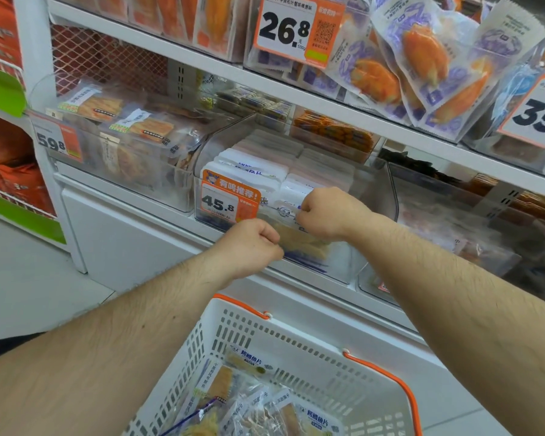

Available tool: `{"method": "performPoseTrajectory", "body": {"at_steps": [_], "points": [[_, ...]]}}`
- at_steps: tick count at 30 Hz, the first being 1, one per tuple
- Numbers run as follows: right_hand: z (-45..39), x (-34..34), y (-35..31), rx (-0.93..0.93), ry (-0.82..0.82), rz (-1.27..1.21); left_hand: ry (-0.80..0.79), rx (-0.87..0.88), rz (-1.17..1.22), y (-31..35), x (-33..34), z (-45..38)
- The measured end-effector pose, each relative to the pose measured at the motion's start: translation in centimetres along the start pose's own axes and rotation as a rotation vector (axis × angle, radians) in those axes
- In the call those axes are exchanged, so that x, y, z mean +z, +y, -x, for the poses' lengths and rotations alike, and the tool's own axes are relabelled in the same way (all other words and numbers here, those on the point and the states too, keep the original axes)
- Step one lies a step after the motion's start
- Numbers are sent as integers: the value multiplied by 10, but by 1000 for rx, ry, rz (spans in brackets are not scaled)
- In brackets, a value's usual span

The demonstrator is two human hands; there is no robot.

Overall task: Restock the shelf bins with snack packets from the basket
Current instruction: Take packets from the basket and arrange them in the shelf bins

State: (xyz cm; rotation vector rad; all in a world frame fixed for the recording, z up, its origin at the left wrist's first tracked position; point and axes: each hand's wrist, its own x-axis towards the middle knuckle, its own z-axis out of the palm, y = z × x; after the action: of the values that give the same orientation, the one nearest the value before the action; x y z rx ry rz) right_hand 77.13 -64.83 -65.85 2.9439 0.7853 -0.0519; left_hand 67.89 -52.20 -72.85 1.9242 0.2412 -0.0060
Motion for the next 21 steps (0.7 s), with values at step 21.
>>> {"method": "performPoseTrajectory", "body": {"at_steps": [21], "points": [[98, 300, 8, 119, -367, -508, -761, -64, -974, -86, 60, 8]]}}
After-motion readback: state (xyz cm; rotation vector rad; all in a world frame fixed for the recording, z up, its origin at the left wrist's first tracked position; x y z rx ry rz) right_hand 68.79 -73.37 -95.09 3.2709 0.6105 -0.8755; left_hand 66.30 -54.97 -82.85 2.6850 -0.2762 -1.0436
